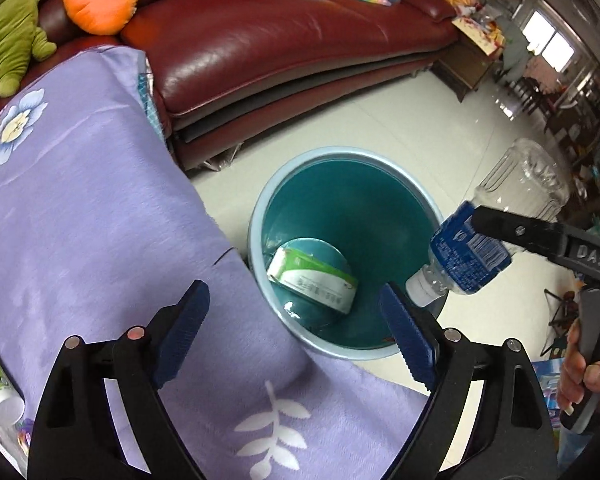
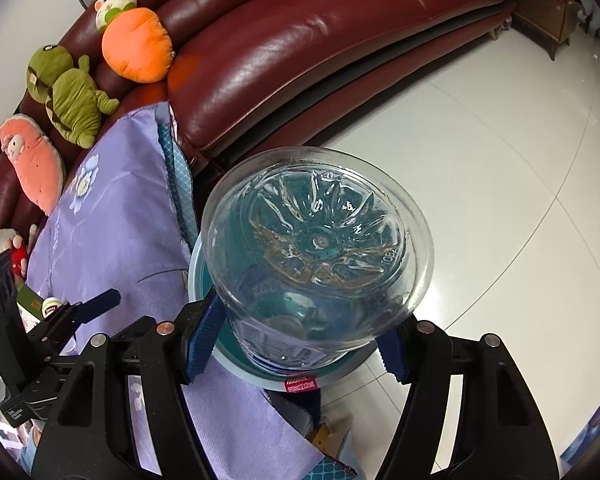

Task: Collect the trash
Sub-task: 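Carry both items over the teal bin and open both tools to drop them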

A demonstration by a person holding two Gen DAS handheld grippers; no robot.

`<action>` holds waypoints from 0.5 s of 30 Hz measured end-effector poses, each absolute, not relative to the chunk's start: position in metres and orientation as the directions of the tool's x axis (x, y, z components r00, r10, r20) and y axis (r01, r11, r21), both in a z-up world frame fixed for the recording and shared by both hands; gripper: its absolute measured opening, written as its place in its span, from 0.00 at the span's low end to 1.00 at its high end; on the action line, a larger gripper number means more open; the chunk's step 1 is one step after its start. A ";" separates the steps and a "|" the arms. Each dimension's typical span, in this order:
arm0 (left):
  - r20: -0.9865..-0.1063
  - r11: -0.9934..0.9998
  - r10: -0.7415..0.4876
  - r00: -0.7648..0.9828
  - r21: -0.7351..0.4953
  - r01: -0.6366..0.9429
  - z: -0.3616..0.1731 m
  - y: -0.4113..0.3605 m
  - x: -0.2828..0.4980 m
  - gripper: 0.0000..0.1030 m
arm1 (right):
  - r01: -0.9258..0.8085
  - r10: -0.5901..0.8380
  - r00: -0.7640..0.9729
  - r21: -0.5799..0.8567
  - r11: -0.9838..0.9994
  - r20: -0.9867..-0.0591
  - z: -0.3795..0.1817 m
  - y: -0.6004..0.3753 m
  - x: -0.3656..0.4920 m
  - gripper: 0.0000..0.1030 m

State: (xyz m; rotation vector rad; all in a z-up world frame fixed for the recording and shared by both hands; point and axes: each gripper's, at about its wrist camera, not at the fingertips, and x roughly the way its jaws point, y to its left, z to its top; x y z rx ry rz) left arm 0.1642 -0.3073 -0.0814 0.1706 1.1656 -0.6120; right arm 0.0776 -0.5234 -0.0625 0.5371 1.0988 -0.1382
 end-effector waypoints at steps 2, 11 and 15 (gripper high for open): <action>-0.892 0.829 -0.367 0.262 -0.186 0.528 -0.078 -0.302 0.164 0.85 | 0.359 0.158 0.448 0.339 0.869 -0.880 -0.065 -0.519 0.080 0.63; -0.878 0.838 -0.386 0.284 -0.205 0.505 -0.069 -0.287 0.164 0.86 | 0.365 0.145 0.364 0.284 0.887 -0.920 -0.082 -0.510 0.089 0.64; -0.879 0.843 -0.388 0.278 -0.216 0.493 -0.071 -0.283 0.162 0.87 | 0.381 0.166 0.335 0.294 0.877 -0.928 -0.091 -0.508 0.091 0.72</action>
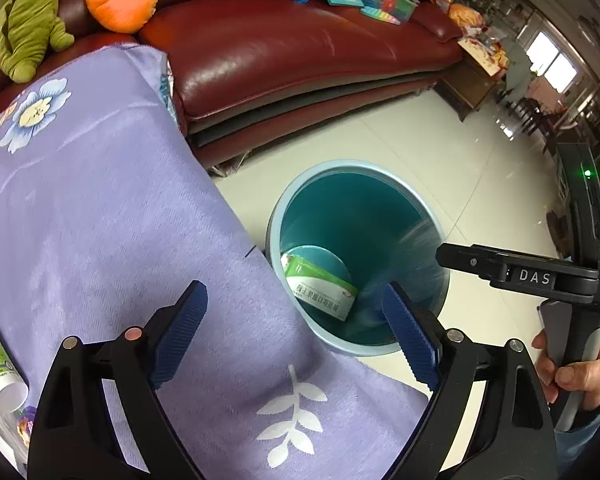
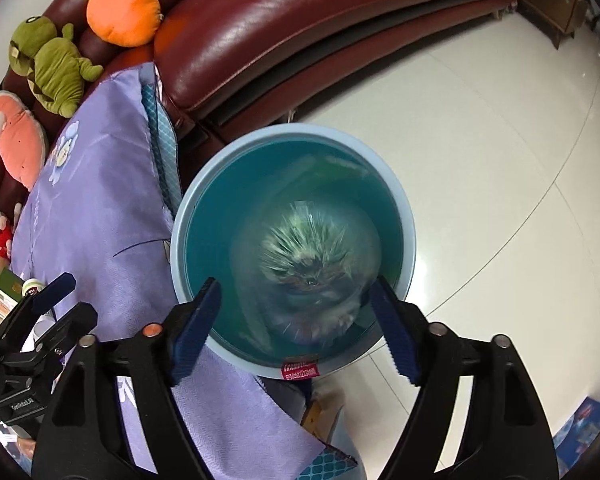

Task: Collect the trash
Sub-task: 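Carry both items over the teal bin and open both tools to drop them, then move both tools back over the tablecloth toward the remaining trash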

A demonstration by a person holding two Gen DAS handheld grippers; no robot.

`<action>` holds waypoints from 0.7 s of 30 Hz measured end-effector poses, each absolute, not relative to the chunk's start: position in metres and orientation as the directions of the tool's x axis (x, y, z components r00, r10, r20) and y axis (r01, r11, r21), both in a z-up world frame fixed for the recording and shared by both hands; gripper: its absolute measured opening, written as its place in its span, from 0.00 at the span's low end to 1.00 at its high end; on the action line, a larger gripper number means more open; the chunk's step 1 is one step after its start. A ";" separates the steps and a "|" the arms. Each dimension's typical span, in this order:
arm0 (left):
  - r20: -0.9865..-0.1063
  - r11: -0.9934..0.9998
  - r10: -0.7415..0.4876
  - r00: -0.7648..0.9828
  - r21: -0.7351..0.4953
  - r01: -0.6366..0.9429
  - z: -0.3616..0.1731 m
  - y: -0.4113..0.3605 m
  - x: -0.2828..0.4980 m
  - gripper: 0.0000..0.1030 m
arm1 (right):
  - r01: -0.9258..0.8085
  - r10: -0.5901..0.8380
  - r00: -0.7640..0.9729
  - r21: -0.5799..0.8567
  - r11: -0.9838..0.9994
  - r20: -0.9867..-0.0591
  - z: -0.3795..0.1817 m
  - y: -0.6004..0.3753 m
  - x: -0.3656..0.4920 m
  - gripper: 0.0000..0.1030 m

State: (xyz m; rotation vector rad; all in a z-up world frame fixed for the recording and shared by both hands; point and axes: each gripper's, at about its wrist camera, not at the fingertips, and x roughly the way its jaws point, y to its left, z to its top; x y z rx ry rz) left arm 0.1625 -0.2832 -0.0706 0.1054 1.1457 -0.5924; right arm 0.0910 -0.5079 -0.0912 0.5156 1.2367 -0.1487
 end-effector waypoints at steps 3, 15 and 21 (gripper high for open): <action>-0.881 0.846 -0.387 0.271 -0.223 0.485 -0.073 -0.279 0.161 0.87 | 0.391 0.162 0.330 0.291 0.873 -0.930 -0.091 -0.507 0.091 0.73; -0.877 0.860 -0.390 0.280 -0.239 0.450 -0.072 -0.247 0.151 0.88 | 0.389 0.133 0.308 0.253 0.886 -0.942 -0.083 -0.488 0.089 0.79; -0.868 0.874 -0.391 0.305 -0.247 0.419 -0.065 -0.218 0.142 0.88 | 0.347 0.139 0.322 0.253 0.903 -0.937 -0.068 -0.464 0.087 0.79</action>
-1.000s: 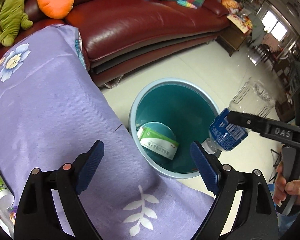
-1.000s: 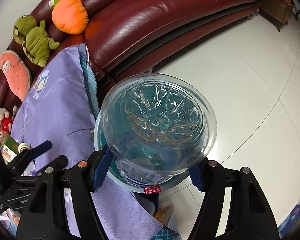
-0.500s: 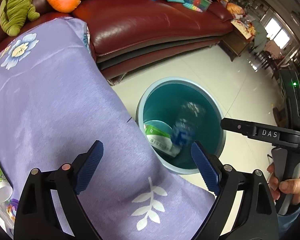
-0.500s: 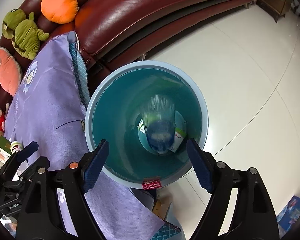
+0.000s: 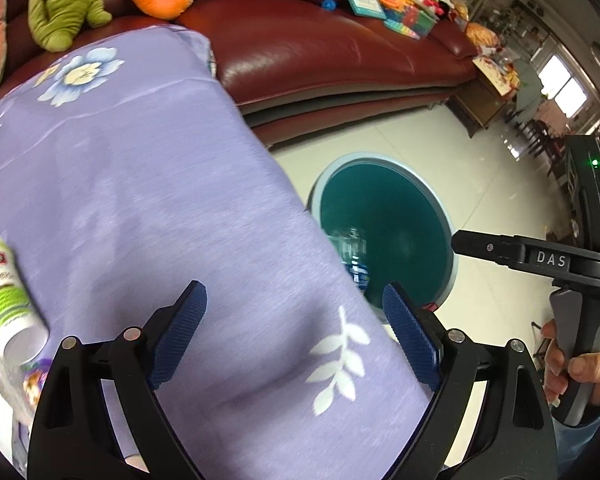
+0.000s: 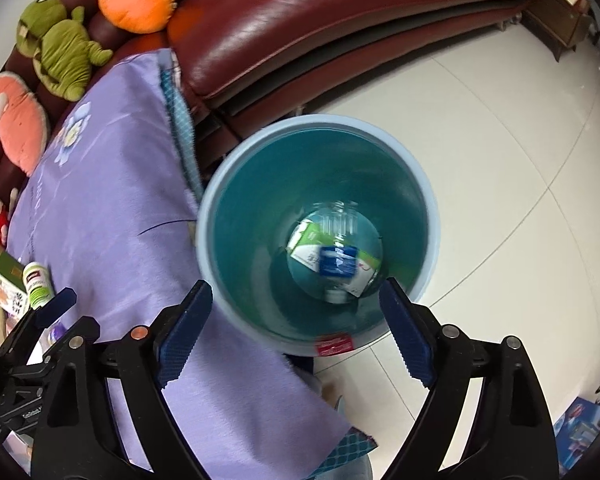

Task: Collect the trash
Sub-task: 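Move both tools back over the tablecloth toward the remaining trash, then grasp the open bread box with left tool while right tool grasps the Swisse bottle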

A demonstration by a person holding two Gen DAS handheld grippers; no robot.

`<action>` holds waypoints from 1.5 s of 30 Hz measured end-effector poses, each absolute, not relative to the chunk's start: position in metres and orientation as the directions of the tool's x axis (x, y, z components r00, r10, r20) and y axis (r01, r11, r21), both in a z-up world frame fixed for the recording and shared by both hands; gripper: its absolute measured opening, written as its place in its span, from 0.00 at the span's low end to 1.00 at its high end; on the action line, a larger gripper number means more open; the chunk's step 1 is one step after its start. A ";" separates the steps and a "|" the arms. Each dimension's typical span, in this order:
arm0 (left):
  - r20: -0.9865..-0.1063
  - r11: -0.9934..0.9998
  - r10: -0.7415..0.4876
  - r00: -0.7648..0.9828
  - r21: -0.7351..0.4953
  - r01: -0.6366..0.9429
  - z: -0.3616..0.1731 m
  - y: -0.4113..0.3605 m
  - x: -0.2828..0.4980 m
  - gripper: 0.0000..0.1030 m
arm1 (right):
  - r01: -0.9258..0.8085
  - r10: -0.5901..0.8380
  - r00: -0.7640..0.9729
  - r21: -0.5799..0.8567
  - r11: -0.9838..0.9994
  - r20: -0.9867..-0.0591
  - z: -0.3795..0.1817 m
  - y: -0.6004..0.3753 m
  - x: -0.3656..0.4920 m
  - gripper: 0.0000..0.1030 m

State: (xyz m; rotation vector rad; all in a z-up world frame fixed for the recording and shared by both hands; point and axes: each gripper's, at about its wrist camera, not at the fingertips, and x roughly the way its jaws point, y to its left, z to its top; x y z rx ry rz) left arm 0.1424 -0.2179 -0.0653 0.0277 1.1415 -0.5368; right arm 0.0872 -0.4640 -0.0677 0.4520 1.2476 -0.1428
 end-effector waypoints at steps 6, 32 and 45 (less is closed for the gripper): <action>-0.859 0.893 -0.378 0.346 -0.241 0.379 -0.054 -0.180 0.132 0.88 | 0.289 0.151 0.333 0.253 0.923 -0.931 -0.053 -0.428 0.088 0.80; -0.809 0.992 -0.129 0.573 -0.107 0.073 -0.009 0.107 0.119 0.93 | -0.137 0.235 0.266 0.204 0.969 -0.935 0.006 -0.180 0.128 0.80; -0.789 0.980 -0.189 0.585 -0.117 0.159 -0.007 0.149 0.174 0.93 | -0.165 0.291 0.217 0.259 0.952 -0.932 -0.014 -0.121 0.174 0.79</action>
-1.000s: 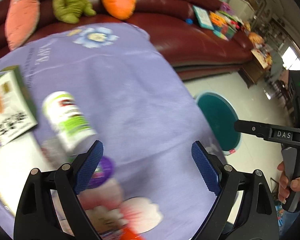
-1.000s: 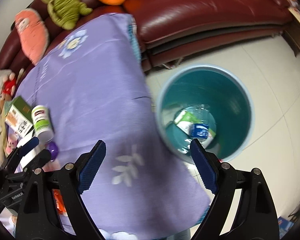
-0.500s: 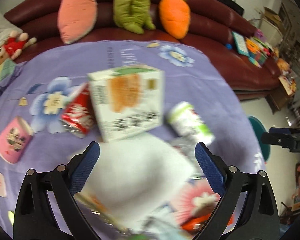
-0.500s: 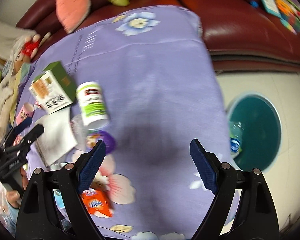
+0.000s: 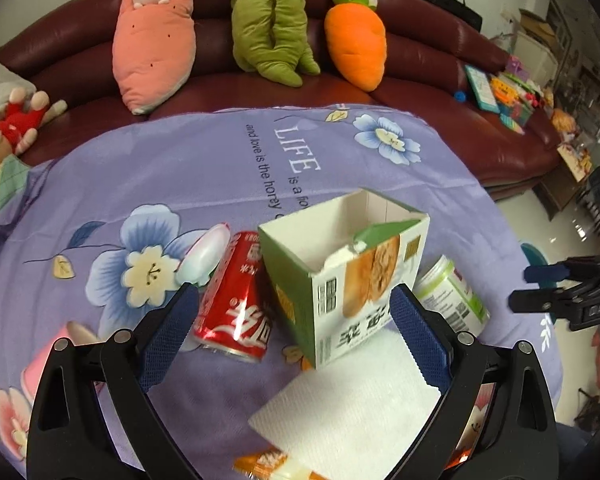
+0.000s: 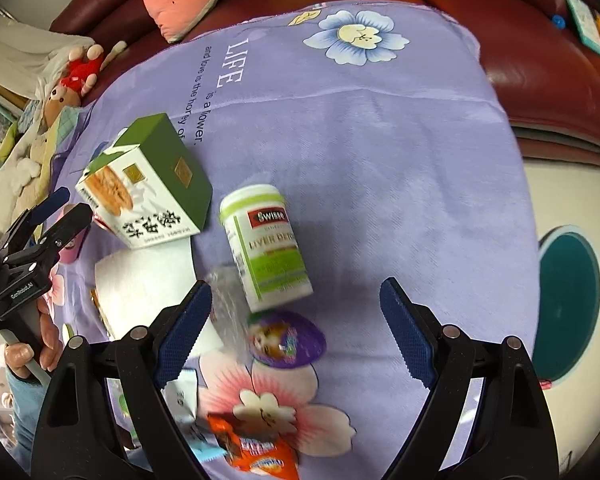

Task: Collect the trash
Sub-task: 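Grasp the open bread box with left tool while right tool grasps the Swisse bottle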

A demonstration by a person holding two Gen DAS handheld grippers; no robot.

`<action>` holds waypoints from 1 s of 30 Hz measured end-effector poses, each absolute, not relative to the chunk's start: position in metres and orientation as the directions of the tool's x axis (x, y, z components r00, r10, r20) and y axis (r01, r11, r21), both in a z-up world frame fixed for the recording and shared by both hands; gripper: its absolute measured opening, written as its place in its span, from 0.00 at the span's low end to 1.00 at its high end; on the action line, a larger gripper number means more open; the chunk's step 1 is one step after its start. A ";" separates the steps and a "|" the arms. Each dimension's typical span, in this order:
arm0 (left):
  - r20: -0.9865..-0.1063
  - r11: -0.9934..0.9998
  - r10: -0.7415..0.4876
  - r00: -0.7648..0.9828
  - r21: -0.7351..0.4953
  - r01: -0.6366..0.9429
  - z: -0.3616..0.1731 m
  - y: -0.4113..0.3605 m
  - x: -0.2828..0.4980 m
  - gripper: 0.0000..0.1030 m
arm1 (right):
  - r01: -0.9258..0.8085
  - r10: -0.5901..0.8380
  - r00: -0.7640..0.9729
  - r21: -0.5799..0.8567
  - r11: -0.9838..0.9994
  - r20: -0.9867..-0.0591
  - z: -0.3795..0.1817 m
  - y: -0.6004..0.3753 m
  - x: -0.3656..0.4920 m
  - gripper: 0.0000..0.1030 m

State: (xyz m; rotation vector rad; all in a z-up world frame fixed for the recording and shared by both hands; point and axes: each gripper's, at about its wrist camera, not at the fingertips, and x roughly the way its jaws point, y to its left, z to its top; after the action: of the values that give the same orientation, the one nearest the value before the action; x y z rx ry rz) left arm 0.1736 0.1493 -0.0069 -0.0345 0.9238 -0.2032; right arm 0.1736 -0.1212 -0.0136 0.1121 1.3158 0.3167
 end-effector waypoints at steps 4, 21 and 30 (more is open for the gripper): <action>-0.781 0.976 -0.203 0.591 -0.116 0.182 -0.011 0.147 0.176 0.93 | -0.188 0.303 0.193 0.268 0.945 -0.933 -0.027 -0.106 0.185 0.78; -0.813 0.938 -0.251 0.525 -0.071 0.338 -0.028 0.080 0.189 0.27 | -0.184 0.354 0.166 0.324 0.928 -0.920 -0.061 -0.118 0.200 0.48; -0.843 0.910 -0.348 0.411 -0.197 0.366 -0.055 0.038 0.201 0.27 | -0.103 0.333 0.192 0.318 0.942 -0.923 -0.063 -0.179 0.187 0.49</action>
State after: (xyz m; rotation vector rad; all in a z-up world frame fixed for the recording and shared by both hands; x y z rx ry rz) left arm 0.2007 0.0383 -0.0550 0.0191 1.0561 -0.4489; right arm 0.1868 -0.1787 -0.0630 0.2013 1.3452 0.3086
